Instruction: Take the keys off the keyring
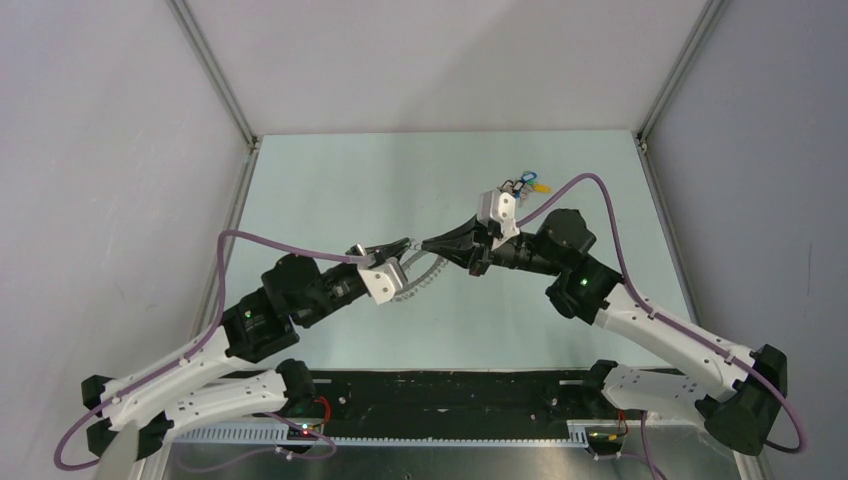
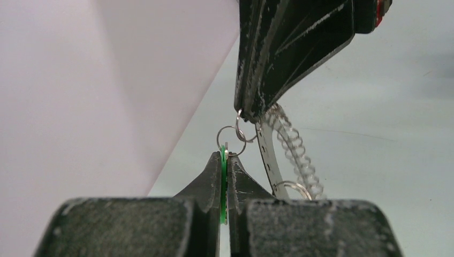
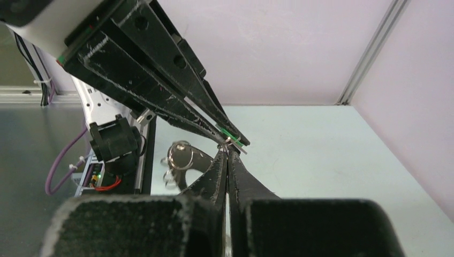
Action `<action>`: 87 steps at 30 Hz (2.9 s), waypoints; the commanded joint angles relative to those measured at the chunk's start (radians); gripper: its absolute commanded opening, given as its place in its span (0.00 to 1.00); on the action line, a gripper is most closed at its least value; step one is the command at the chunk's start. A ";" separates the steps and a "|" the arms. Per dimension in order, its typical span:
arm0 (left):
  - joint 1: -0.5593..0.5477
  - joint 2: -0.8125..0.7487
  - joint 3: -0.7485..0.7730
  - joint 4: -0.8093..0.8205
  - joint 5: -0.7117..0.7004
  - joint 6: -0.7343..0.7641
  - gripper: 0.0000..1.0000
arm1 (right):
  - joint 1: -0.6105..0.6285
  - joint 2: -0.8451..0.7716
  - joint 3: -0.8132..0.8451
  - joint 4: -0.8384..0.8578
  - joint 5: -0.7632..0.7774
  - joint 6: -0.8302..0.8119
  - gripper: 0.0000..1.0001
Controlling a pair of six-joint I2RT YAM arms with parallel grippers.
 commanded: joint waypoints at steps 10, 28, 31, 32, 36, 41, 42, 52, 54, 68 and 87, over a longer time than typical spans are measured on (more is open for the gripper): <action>0.001 0.015 0.001 0.051 0.039 0.012 0.00 | -0.006 -0.028 0.041 0.179 0.035 0.086 0.00; 0.002 0.039 0.007 0.045 0.009 0.010 0.00 | -0.009 0.008 0.045 0.227 -0.015 0.162 0.00; 0.001 0.031 0.008 0.048 -0.055 0.023 0.00 | -0.017 -0.009 0.045 0.196 -0.025 0.165 0.00; 0.001 0.029 0.008 0.053 -0.084 0.025 0.00 | -0.024 -0.017 0.045 0.179 -0.033 0.170 0.00; 0.005 0.024 0.006 0.064 -0.131 0.031 0.00 | -0.029 -0.036 0.045 0.116 -0.043 0.174 0.00; 0.006 0.022 0.005 0.074 -0.167 0.036 0.00 | -0.029 -0.048 0.045 0.072 -0.054 0.173 0.00; 0.005 0.020 0.004 0.075 -0.171 0.037 0.00 | -0.029 -0.049 0.045 0.064 -0.057 0.174 0.00; 0.006 -0.002 -0.013 0.107 -0.189 0.042 0.00 | -0.006 -0.029 0.044 -0.004 -0.050 0.153 0.00; 0.006 -0.003 -0.014 0.110 -0.192 0.044 0.00 | 0.003 -0.022 0.045 -0.016 -0.046 0.143 0.00; 0.006 -0.012 -0.028 0.110 -0.093 0.041 0.00 | 0.027 0.090 0.095 -0.080 0.001 0.132 0.00; 0.004 0.033 0.000 0.061 -0.082 0.019 0.00 | -0.035 0.112 0.173 -0.262 0.101 0.054 0.45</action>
